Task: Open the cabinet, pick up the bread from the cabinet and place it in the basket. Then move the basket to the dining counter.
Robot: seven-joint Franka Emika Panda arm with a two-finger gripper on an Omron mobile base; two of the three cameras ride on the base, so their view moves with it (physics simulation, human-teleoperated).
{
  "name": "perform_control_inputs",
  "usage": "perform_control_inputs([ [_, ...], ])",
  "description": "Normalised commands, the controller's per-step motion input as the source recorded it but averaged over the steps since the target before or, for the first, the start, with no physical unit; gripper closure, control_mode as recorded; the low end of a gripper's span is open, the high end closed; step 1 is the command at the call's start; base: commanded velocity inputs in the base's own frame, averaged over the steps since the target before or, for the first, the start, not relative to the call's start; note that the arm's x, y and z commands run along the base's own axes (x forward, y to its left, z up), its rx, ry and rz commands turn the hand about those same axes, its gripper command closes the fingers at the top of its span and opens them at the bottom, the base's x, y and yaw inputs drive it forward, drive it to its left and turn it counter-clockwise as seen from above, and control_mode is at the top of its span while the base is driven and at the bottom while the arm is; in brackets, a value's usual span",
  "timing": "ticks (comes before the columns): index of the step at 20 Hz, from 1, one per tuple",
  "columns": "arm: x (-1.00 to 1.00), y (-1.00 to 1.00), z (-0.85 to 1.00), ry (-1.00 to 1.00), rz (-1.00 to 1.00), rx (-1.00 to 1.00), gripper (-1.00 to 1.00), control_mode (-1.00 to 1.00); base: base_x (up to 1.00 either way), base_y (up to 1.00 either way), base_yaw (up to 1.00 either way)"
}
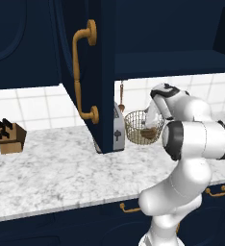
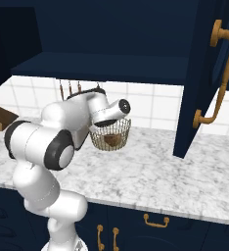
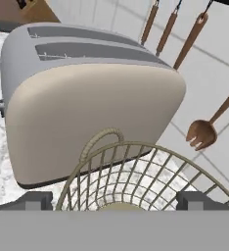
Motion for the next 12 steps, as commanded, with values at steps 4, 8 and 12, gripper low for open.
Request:
perform_control_inputs([
  [4,-0.86,-0.08,0.26,0.0,0.07,-0.03,-1.0,-1.0,0.0,0.0,0.0],
  [8,-0.66,0.0,0.34,0.0,0.05,-0.06,-1.0,-1.0,0.0,0.0,0.0],
  [12,-0.53,0.0,0.03,0.0,0.07,-0.11,-1.0,-1.0,0.0,0.0,0.0],
])
